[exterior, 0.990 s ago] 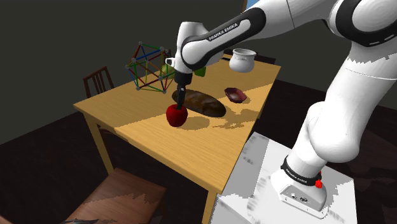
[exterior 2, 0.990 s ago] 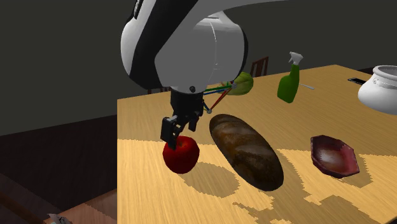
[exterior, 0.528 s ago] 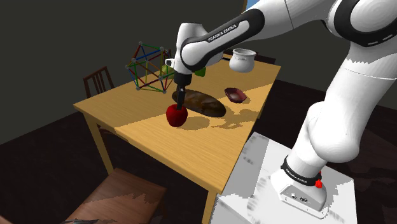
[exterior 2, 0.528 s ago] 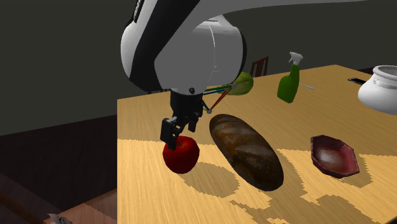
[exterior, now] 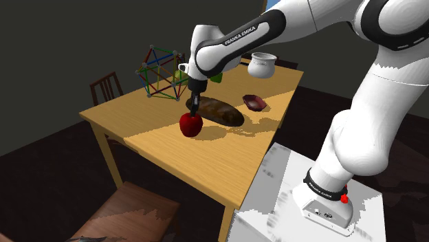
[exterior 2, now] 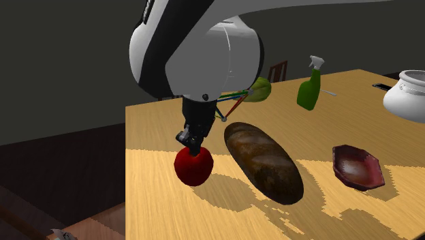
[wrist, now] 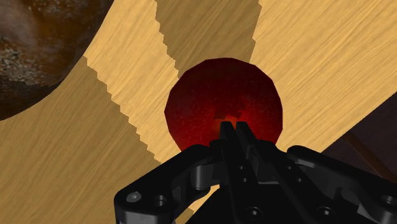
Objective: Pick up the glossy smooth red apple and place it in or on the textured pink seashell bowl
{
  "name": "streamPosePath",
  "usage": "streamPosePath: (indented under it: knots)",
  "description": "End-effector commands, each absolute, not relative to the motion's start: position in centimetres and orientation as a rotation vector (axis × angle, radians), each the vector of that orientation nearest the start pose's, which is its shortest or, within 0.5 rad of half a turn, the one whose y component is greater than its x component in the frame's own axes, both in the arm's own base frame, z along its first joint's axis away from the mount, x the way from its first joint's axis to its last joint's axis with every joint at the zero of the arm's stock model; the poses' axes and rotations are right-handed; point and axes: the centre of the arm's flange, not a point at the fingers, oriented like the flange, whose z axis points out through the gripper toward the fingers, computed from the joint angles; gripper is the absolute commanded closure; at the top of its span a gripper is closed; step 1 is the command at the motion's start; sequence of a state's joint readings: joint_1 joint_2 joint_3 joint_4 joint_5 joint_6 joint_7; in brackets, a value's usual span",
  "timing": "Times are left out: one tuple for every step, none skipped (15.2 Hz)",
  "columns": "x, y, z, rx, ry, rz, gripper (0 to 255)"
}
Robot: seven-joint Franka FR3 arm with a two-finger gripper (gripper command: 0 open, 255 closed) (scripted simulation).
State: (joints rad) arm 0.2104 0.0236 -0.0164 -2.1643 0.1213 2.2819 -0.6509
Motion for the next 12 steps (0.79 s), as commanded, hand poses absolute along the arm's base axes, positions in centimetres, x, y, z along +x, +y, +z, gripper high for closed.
streamPosePath:
  knots:
    - [53.8,10.9,39.4,-2.841,-1.151,-0.173,255]
    - [53.8,10.9,39.4,-2.841,-1.151,-0.173,255]
    - [53.8,10.9,39.9,-2.841,-1.151,-0.173,255]
    - [53.8,10.9,40.4,-2.841,-1.151,-0.173,255]
    - [53.8,10.9,41.0,-2.841,-1.151,-0.173,255]
    - [53.8,10.9,41.5,-2.841,-1.151,-0.173,255]
    - [53.8,10.9,42.0,-2.841,-1.151,-0.173,255]
    - [53.8,10.9,42.5,-2.841,-1.151,-0.173,255]
    - [53.8,10.9,43.1,-2.841,-1.151,-0.173,255]
    - [53.8,10.9,43.6,-2.841,-1.151,-0.173,255]
    - [53.8,10.9,44.1,-2.841,-1.151,-0.173,255]
    - [53.8,10.9,44.6,-2.841,-1.151,-0.173,255]
